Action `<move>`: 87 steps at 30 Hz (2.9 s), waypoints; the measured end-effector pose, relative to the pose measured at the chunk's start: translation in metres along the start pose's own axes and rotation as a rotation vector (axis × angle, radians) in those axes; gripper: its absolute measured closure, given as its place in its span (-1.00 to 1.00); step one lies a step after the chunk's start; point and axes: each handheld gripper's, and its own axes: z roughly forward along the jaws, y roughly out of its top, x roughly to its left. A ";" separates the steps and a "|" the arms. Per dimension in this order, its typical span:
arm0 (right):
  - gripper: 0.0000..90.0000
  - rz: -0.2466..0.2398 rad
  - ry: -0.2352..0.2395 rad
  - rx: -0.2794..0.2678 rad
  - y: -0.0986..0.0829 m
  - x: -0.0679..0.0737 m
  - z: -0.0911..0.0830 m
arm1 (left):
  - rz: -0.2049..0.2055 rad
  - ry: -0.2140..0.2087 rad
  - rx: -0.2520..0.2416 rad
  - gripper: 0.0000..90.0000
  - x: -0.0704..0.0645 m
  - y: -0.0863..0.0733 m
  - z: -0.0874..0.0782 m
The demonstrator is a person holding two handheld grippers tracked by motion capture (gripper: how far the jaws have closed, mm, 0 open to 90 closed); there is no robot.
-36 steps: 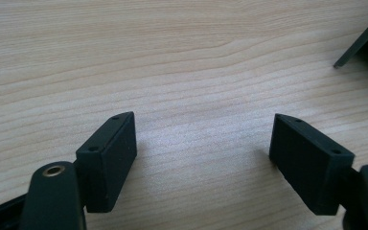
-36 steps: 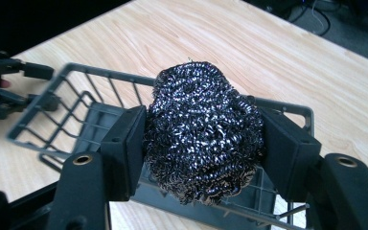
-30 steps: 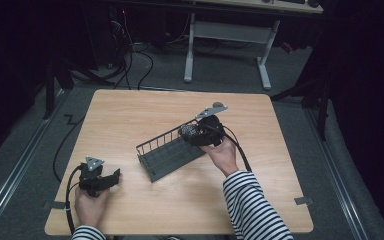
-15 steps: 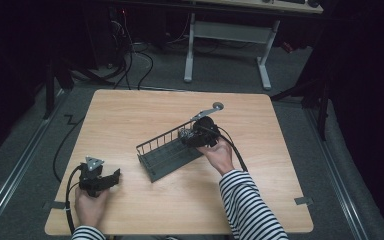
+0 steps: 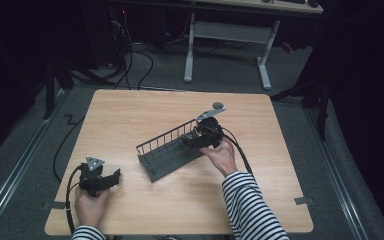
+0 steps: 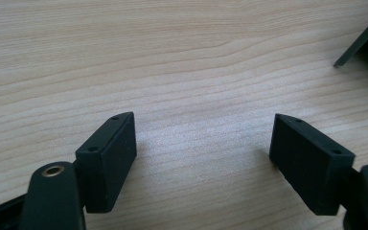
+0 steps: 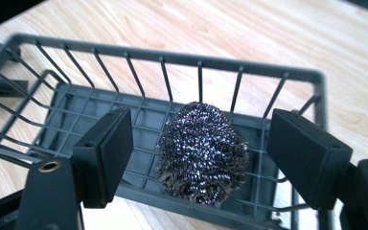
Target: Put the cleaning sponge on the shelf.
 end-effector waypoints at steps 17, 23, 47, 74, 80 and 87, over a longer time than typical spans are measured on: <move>-0.25 0.038 -0.040 -0.096 -0.012 -0.009 -0.048 | 0.004 0.002 0.002 -0.45 0.000 0.000 0.000; -0.22 0.067 -0.064 -0.134 -0.028 -0.017 -0.073 | 0.004 0.002 0.002 -0.45 0.000 0.000 0.000; -0.16 0.097 -0.111 -0.237 -0.080 -0.021 -0.132 | 0.003 0.003 0.002 -0.45 0.000 0.000 0.000; -0.17 0.262 -0.149 -0.302 -0.171 -0.035 -0.140 | 0.005 0.001 0.003 -0.47 -0.001 0.000 0.000; -0.18 0.277 -0.166 -0.266 -0.182 -0.035 -0.126 | 0.005 0.001 0.003 -0.47 -0.001 0.000 0.000; -0.17 0.282 -0.197 -0.219 -0.197 -0.037 -0.106 | 0.005 0.001 0.003 -0.46 -0.001 0.000 0.000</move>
